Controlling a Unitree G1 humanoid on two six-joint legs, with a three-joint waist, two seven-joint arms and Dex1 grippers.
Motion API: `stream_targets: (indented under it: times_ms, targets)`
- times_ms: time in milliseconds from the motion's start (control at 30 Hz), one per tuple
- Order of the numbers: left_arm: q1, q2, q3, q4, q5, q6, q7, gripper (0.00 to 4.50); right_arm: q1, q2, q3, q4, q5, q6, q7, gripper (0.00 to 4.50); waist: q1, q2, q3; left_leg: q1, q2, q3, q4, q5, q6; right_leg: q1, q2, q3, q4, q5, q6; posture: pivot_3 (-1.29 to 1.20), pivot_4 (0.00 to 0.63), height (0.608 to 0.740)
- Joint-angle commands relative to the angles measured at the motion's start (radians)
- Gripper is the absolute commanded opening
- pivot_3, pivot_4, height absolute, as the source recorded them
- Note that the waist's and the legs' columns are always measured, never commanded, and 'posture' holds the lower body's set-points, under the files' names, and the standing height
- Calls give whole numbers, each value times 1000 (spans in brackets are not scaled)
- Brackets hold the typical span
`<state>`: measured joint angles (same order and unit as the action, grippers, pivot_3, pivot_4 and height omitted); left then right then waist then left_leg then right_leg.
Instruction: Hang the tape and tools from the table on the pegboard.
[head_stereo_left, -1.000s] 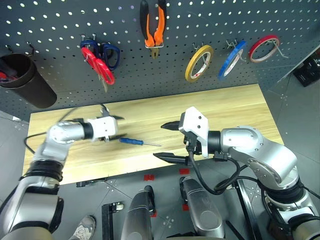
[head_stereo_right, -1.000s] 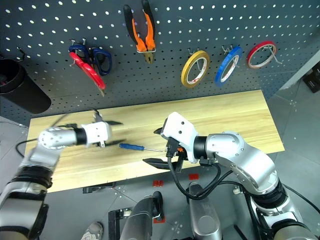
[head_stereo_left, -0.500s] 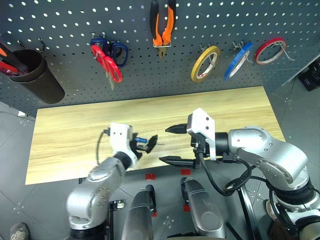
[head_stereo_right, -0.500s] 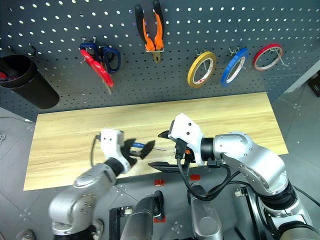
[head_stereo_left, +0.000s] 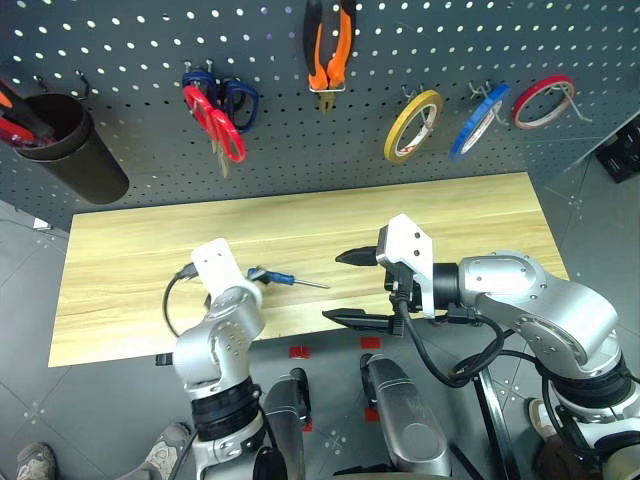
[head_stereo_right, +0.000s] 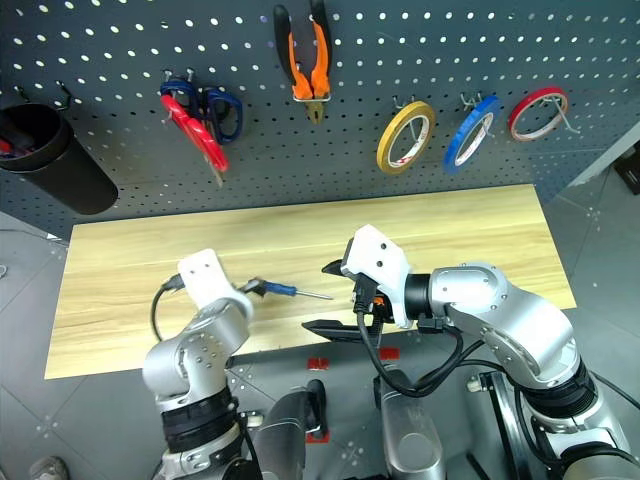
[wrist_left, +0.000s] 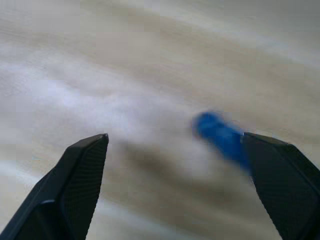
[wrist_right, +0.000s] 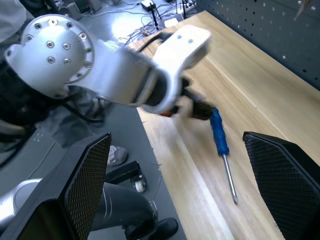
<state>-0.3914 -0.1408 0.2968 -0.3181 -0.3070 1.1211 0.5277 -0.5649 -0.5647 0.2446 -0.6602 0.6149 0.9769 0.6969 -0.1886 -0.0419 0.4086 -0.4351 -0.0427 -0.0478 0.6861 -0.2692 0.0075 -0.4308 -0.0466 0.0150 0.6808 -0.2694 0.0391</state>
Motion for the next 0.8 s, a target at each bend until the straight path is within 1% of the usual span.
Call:
stream_targets:
  times_ms: [33,167,233,400,567,633,733,800]
  targets:
    - [-12,-193,53,50,-39,-37,41,4481,0,5,-15,-31,21,-9,0,4500,-2,0,0,0,0,0,1,0,1,0,0,0,0,0,0,-406,448,740]
    - [-25,-192,9,55,-59,-82,47,4481,1,7,-18,-36,24,-7,-6,4500,-8,-1,1,-1,0,1,4,-1,2,0,0,1,0,0,0,-415,448,740]
    - [-5,-209,13,33,-73,-64,73,4481,4,5,-23,-37,28,-3,-7,4500,-8,-1,1,-1,1,1,5,-1,2,0,0,1,1,0,0,-412,448,740]
    - [42,-208,-3,3,-95,-21,103,4481,5,6,-33,-28,39,0,-12,4500,-6,-1,1,-1,1,1,5,-1,2,0,0,1,1,0,0,-406,446,740]
    - [25,-216,-10,-55,-105,-80,146,4481,2,8,-33,-20,46,-1,-17,4500,-6,-1,1,-1,1,1,6,-1,2,0,0,1,1,0,0,-402,448,740]
    - [22,-237,-7,-72,-120,-104,164,4481,3,8,-32,-20,50,0,-21,4500,-5,-1,1,-1,1,1,6,-1,2,0,0,1,1,0,0,-399,450,740]
    - [54,-295,11,-72,-167,-117,206,4481,3,7,-31,-19,57,1,-21,4500,-5,-1,1,-1,1,1,6,-2,2,0,0,1,1,0,0,-399,450,740]
    - [69,-306,17,-52,-196,-134,228,4481,0,9,-33,-17,63,4,-19,4500,-5,-1,1,-1,1,1,6,-2,2,0,0,1,1,0,0,-403,448,740]
